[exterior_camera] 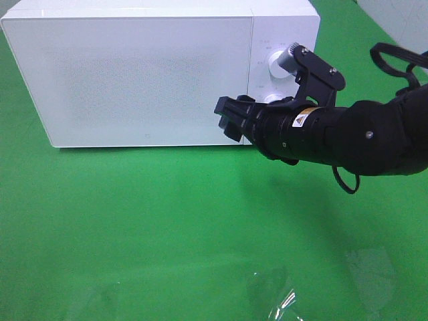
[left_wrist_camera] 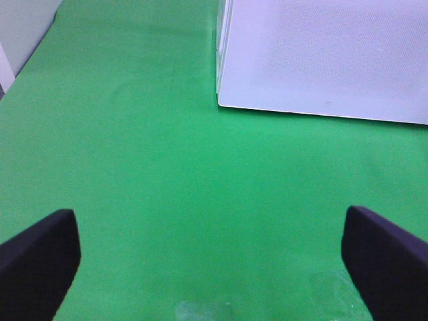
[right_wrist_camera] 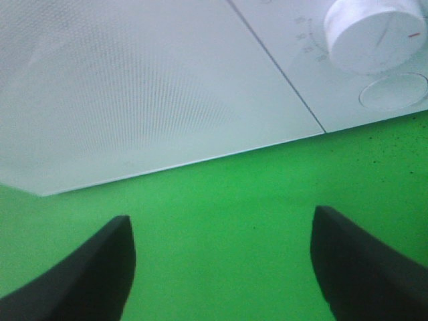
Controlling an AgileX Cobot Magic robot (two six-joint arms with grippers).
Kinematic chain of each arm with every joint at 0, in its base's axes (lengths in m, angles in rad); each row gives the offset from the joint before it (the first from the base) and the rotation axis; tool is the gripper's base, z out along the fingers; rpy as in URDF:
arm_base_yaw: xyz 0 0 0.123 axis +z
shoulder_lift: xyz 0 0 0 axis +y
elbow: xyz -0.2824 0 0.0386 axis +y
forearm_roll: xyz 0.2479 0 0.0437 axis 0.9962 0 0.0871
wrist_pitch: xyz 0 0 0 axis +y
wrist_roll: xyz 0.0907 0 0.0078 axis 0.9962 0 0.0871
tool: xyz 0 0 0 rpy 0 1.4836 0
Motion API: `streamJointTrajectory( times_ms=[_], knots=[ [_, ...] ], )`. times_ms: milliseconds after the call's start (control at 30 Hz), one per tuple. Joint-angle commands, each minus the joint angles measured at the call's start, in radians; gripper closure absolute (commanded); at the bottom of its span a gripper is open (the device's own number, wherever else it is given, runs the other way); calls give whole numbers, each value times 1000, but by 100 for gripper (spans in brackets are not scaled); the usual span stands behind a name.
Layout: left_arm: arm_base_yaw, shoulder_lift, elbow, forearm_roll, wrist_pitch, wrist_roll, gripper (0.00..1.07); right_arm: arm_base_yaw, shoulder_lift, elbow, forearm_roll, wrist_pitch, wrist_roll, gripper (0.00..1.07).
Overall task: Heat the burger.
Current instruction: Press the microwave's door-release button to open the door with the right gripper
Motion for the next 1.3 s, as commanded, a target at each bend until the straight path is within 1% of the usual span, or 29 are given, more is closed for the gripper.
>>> streamJointTrajectory(
  times_ms=[33, 67, 100, 133, 167, 200, 233, 267, 300, 333, 367, 400, 467, 500, 533, 567, 633, 667, 700, 800, 833, 867, 933, 1033, 1067, 1167, 1233, 1267, 1300],
  knots=[
    [2, -17, 3, -5, -7, -1, 8, -19, -42, -2, -104, 95, -42, 36],
    [2, -17, 3, -5, -7, -1, 8, -36, -67, -2, -171, 142, -42, 36],
    [2, -17, 3, -5, -7, -1, 8, -36, -67, -2, -171, 142, -42, 36],
    [2, -17, 3, -5, -7, -1, 8, -43, -99, -2, -247, 196, -42, 36],
    [2, -17, 3, -5, -7, -1, 8, -43, -99, -2, -247, 196, -42, 36],
    [2, -17, 3, -5, -7, -1, 8, -52, -132, -6, -306, 253, -42, 36],
    [2, -17, 3, -5, -7, -1, 8, -52, -152, -7, -332, 294, -42, 36],
    [2, -17, 3, -5, -7, -1, 8, -52, -152, -7, -332, 294, -42, 36],
    [2, -17, 3, -5, -7, -1, 8, -52, -197, -7, -367, 361, -46, 36],
    [2, -17, 3, -5, -7, -1, 8, -52, -197, -7, -367, 361, -46, 36],
    [2, -17, 3, -5, -7, -1, 8, -52, -250, -7, -397, 431, -54, 36],
    [2, -17, 3, -5, -7, -1, 8, -52, -250, -7, -397, 431, -54, 36],
    [2, -17, 3, -5, -7, -1, 8, -52, -327, -7, -430, 527, -57, 36],
    [2, -17, 3, -5, -7, -1, 8, -52, -327, -7, -430, 527, -57, 36],
    [2, -17, 3, -5, -7, -1, 8, -52, -375, -7, -438, 592, -59, 36],
    [2, -17, 3, -5, -7, -1, 8, -52, -375, -7, -438, 592, -59, 36],
    [2, -17, 3, -5, -7, -1, 8, -52, -452, -7, -436, 694, -85, 36],
    [2, -17, 3, -5, -7, -1, 8, -52, -452, -7, -436, 694, -85, 36],
    [2, -17, 3, -5, -7, -1, 8, -49, -495, -7, -434, 769, -113, 36],
    [2, -17, 3, -5, -7, -1, 8, -49, -535, -7, -427, 832, -138, 36],
    [2, -17, 3, -5, -7, -1, 8, -49, -576, -7, -426, 896, -154, 36],
    [2, -17, 3, -5, -7, -1, 8, -49, -576, -7, -426, 896, -154, 36],
    [2, -17, 3, -5, -7, -1, 8, -49, -647, -7, -426, 1026, -158, 36],
    [2, -17, 3, -5, -7, -1, 8, -49, -679, -7, -426, 1083, -160, 36],
    [2, -17, 3, -5, -7, -1, 8, -49, -713, -6, -426, 1143, -163, 36],
    [2, -17, 3, -5, -7, -1, 8, -49, -734, -6, -427, 1170, -165, 36],
    [2, -17, 3, -5, -7, -1, 8, -49, -814, -5, -428, 1253, -181, 36],
    [2, -17, 3, -5, -7, -1, 8, -49, -814, -5, -428, 1253, -181, 36],
    [2, -17, 3, -5, -7, -1, 8, -49, -861, -1, -428, 1270, -181, 36]
  ],
)
